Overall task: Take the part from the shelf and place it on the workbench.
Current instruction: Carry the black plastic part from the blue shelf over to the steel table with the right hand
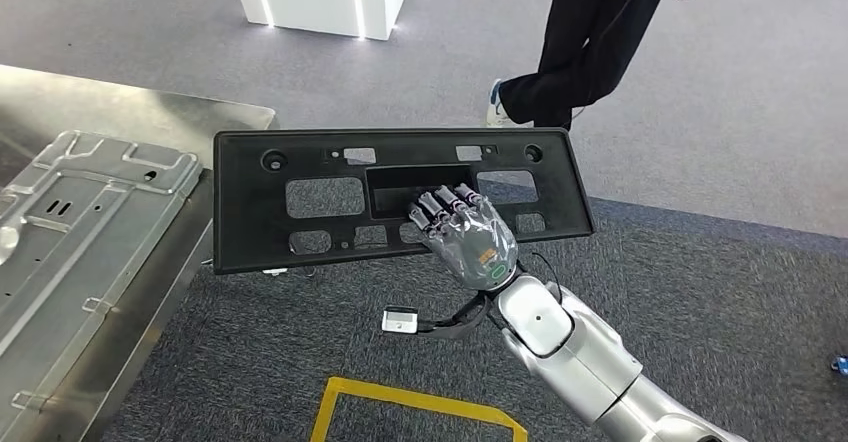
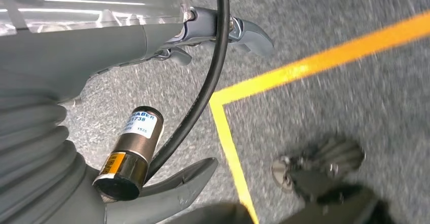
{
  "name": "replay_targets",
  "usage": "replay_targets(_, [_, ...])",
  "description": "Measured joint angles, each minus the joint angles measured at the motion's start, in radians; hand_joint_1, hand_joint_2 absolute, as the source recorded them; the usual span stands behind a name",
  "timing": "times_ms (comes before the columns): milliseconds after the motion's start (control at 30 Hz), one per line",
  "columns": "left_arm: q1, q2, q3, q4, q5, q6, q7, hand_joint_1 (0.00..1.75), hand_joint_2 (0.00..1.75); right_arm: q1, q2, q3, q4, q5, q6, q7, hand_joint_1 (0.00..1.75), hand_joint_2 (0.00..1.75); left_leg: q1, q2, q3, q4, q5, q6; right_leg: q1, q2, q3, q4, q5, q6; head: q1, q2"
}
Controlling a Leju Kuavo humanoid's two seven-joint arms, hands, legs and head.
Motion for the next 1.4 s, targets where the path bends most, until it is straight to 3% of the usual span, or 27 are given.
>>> replay_targets(33, [-0.001,0.0,0.0,0.0,0.0,-0.001,0.0,0.0,1.75,0.004,-0.002,0.0,0.0,0.0,0.0,0.003,1.75,1.75,-0.001,-0.011,0.0,0.001,0.0,0.002,0.0,0.01,-0.036,0.065,-0.021,0.001,0.0,0.0])
replay_targets(67, [-0.001,0.0,0.0,0.0,-0.001,-0.001,-0.001,0.0,1.75,0.009,-0.004,0.001,0.0,0.0,0.0,0.005,1.75,1.75,-0.001,-0.024,0.0,0.003,-0.001,0.002,0.0,0.013,-0.059,0.101,-0.023,0.001,0.0,0.0])
replay_targets(100, [0.0,0.0,0.0,0.0,-0.001,-0.003,-0.002,0.0,1.75,0.013,-0.005,0.001,0.0,0.0,0.0,0.006,1.75,1.75,-0.002,-0.037,0.0,0.005,-0.002,0.002,0.0,0.015,-0.062,0.094,-0.002,0.0,0.0,0.0])
replay_targets(133, [0.0,-0.001,0.0,0.0,-0.001,-0.004,-0.003,0.0,1.75,0.014,-0.006,0.001,0.0,0.0,0.0,0.007,1.75,1.75,-0.002,-0.05,0.0,0.009,-0.004,0.0,0.0,0.019,-0.047,0.048,0.035,-0.003,0.0,0.0])
replay_targets(200, [0.0,-0.003,0.0,0.0,-0.002,-0.005,-0.006,0.0,1.75,0.015,-0.008,0.002,0.0,0.0,0.0,0.008,1.75,1.75,-0.001,-0.073,-0.003,0.018,-0.01,-0.006,-0.002,0.056,0.011,-0.094,0.108,-0.008,0.0,0.0])
replay_targets(267, [-0.001,-0.005,0.0,0.0,-0.003,-0.005,-0.007,0.0,1.75,0.014,-0.008,0.003,0.0,0.0,0.0,0.008,1.75,1.75,0.0,-0.092,-0.011,0.024,-0.012,-0.015,-0.002,0.085,0.042,-0.169,0.131,-0.012,0.0,0.0])
replay_targets(333, [0.003,-0.005,0.0,0.0,-0.005,-0.005,-0.007,0.0,1.75,0.014,-0.007,0.005,0.0,0.0,0.0,0.013,1.75,1.75,0.003,-0.109,-0.017,0.022,-0.009,-0.027,0.001,0.073,0.046,-0.175,0.131,-0.02,0.0,0.0])
replay_targets(367, [0.006,-0.004,0.0,0.0,-0.006,-0.005,-0.007,0.0,1.75,0.013,-0.006,0.006,0.0,0.0,0.0,0.018,1.75,1.75,0.004,-0.104,-0.019,0.025,-0.011,-0.032,0.0,0.063,0.049,-0.179,0.133,-0.025,0.0,0.0])
replay_targets(433, [0.008,-0.003,0.0,0.0,-0.007,-0.005,-0.006,0.0,1.75,0.006,-0.007,0.011,0.0,0.0,0.0,0.049,1.75,1.75,0.0,-0.056,-0.04,0.069,-0.038,-0.04,-0.003,0.04,0.057,-0.19,0.136,-0.038,-0.002,0.0])
replay_targets(500, [0.008,-0.003,0.0,0.0,-0.008,-0.004,-0.003,0.0,1.75,-0.022,-0.018,0.047,0.003,0.0,0.0,0.143,1.75,1.75,0.002,-0.004,-0.097,0.189,-0.099,-0.046,0.001,0.014,0.059,-0.193,0.135,-0.046,-0.004,0.0])
replay_targets(567, [0.009,-0.003,0.0,0.0,-0.011,-0.004,0.0,0.0,1.75,-0.08,-0.041,0.137,0.009,0.001,0.0,0.296,1.75,1.75,0.007,0.009,-0.153,0.296,-0.134,-0.051,0.003,-0.011,0.059,-0.193,0.133,-0.048,-0.004,0.0])
replay_targets(600, [0.011,-0.002,0.0,0.0,-0.013,-0.004,0.001,0.0,1.75,-0.114,-0.052,0.197,0.012,0.001,0.0,0.373,1.75,1.75,0.008,0.011,-0.157,0.301,-0.125,-0.053,0.004,-0.022,0.06,-0.193,0.132,-0.047,-0.004,0.0])
replay_targets(633, [0.012,-0.002,0.0,0.0,-0.016,-0.004,0.003,0.0,1.75,-0.148,-0.062,0.26,0.016,0.002,0.0,0.435,1.75,1.75,0.009,0.016,-0.137,0.262,-0.097,-0.053,0.004,-0.032,0.062,-0.193,0.13,-0.046,-0.004,0.0])
replay_targets(700, [0.014,0.0,0.0,0.0,-0.019,-0.004,0.004,0.0,1.75,-0.2,-0.077,0.363,0.021,0.002,0.0,0.498,1.75,1.75,0.005,0.05,-0.06,0.117,-0.034,-0.047,0.006,-0.051,0.068,-0.192,0.125,-0.041,-0.004,0.0])
replay_targets(733, [0.013,0.0,0.0,0.0,-0.019,-0.004,0.004,0.0,1.75,-0.218,-0.084,0.401,0.024,0.002,0.0,0.507,1.75,1.75,0.001,0.067,-0.029,0.059,-0.015,-0.042,0.008,-0.06,0.07,-0.191,0.122,-0.037,-0.004,0.0])
replay_targets(800, [0.012,0.0,0.0,0.0,-0.019,-0.004,0.004,0.0,1.75,-0.246,-0.094,0.459,0.028,0.002,0.0,0.513,1.75,1.75,-0.008,0.078,-0.011,0.018,-0.011,-0.031,0.012,-0.078,0.074,-0.191,0.118,-0.027,-0.003,0.0])
replay_targets(867, [0.014,0.0,0.0,0.0,-0.02,-0.004,0.003,0.0,1.75,-0.267,-0.099,0.508,0.033,0.002,0.0,0.522,1.75,1.75,-0.006,0.054,-0.01,0.013,-0.007,-0.021,0.011,-0.091,0.079,-0.193,0.113,-0.016,-0.003,0.0])
replay_targets(933, [0.014,0.0,0.0,0.0,-0.02,-0.004,0.001,0.0,1.75,-0.284,-0.104,0.541,0.038,0.002,0.0,0.531,1.75,1.75,0.0,0.034,-0.004,0.004,-0.002,-0.009,0.006,-0.057,0.068,-0.159,0.086,-0.006,-0.003,0.0])
replay_targets(1000, [0.009,0.0,0.0,0.0,-0.02,-0.005,-0.005,0.0,1.75,-0.293,-0.111,0.563,0.042,0.002,0.0,0.528,1.75,1.75,0.001,0.014,-0.002,0.001,0.001,-0.001,0.001,-0.005,0.013,-0.044,0.028,-0.001,-0.002,0.0])
replay_targets(1033, [0.006,-0.001,0.0,0.0,-0.02,-0.005,-0.007,0.0,1.75,-0.293,-0.114,0.571,0.043,0.002,0.0,0.522,1.75,1.75,0.001,0.003,-0.003,0.002,0.0,0.001,0.0,0.007,-0.024,0.027,0.001,0.0,-0.002,0.0])
replay_targets(1067, [0.005,-0.001,0.0,0.0,-0.021,-0.005,-0.009,0.0,1.75,-0.291,-0.116,0.579,0.044,0.002,0.0,0.514,1.75,1.75,0.0,-0.009,-0.003,0.003,0.0,0.002,0.0,0.011,-0.053,0.079,-0.011,0.001,-0.002,0.0])
replay_targets(1100, [0.005,-0.002,0.0,0.0,-0.021,-0.005,-0.01,0.0,1.75,-0.289,-0.118,0.585,0.045,0.002,0.0,0.507,1.75,1.75,0.0,-0.022,-0.002,0.005,-0.001,0.002,0.0,0.013,-0.068,0.098,-0.005,0.0,-0.002,0.0])
replay_targets(1167, [0.006,-0.003,0.0,0.0,-0.021,-0.006,-0.01,0.0,1.75,-0.288,-0.121,0.593,0.047,0.002,0.0,0.5,1.75,1.75,0.0,-0.047,-0.002,0.012,-0.005,0.0,0.0,0.021,-0.042,0.019,0.06,-0.004,-0.002,0.0])
replay_targets(1233, [0.005,-0.004,0.0,0.0,-0.021,-0.006,-0.01,0.0,1.75,-0.291,-0.124,0.597,0.049,0.002,0.0,0.498,1.75,1.75,0.0,-0.069,-0.005,0.02,-0.009,-0.006,-0.002,0.059,0.012,-0.113,0.121,-0.009,-0.002,0.0])
replay_targets(1300, [0.004,-0.005,0.0,0.0,-0.021,-0.006,-0.01,0.0,1.75,-0.292,-0.126,0.599,0.05,0.002,0.0,0.497,1.75,1.75,0.002,-0.086,-0.012,0.024,-0.011,-0.016,-0.001,0.083,0.038,-0.172,0.137,-0.013,-0.003,0.0])
replay_targets(1367, [0.006,-0.005,0.0,0.0,-0.021,-0.007,-0.011,0.0,1.75,-0.293,-0.126,0.601,0.05,0.002,0.0,0.495,1.75,1.75,0.004,-0.101,-0.016,0.02,-0.008,-0.028,0.001,0.065,0.042,-0.178,0.138,-0.02,-0.003,0.0])
replay_targets(1400, [0.008,-0.005,0.0,0.0,-0.021,-0.007,-0.011,0.0,1.75,-0.294,-0.126,0.601,0.05,0.002,0.0,0.493,1.75,1.75,0.003,-0.092,-0.018,0.024,-0.012,-0.034,0.0,0.056,0.046,-0.184,0.14,-0.026,-0.003,0.0])
